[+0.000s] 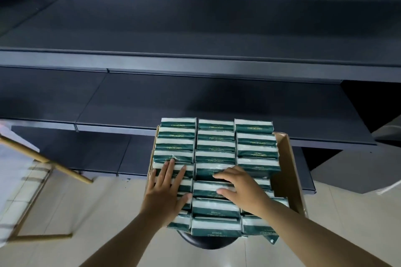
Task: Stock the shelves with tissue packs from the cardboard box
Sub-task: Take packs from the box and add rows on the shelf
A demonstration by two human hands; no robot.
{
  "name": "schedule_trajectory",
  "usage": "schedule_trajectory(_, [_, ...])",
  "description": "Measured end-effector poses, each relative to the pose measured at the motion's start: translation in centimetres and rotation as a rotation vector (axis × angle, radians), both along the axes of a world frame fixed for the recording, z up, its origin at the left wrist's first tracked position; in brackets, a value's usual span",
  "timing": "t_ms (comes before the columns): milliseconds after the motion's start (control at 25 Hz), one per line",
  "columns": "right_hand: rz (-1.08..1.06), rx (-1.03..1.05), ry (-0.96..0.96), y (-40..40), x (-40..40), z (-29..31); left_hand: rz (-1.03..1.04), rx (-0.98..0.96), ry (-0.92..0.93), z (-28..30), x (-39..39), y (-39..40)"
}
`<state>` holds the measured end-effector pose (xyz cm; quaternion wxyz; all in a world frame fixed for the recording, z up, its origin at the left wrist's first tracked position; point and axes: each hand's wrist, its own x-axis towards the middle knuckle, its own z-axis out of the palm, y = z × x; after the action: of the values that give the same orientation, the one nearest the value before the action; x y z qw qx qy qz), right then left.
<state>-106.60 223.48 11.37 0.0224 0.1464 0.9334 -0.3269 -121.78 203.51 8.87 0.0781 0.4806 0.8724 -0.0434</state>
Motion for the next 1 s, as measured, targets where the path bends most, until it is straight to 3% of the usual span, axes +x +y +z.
schedule_trajectory(240, [0.082, -0.021, 0.078, -0.2, 0.3, -0.2, -0.009, -0.02, 0.031, -0.3, -0.2, 0.4])
schedule_trajectory(680, [0.127, 0.054, -0.043, 0.1, -0.3, 0.7, -0.016, -0.059, -0.015, 1.1, -0.5, 0.4])
schedule_trajectory(1000, [-0.025, 0.089, 0.059, -0.2, -1.8, 7.9, -0.095, 0.059, -0.007, 8.8, -3.3, 0.5])
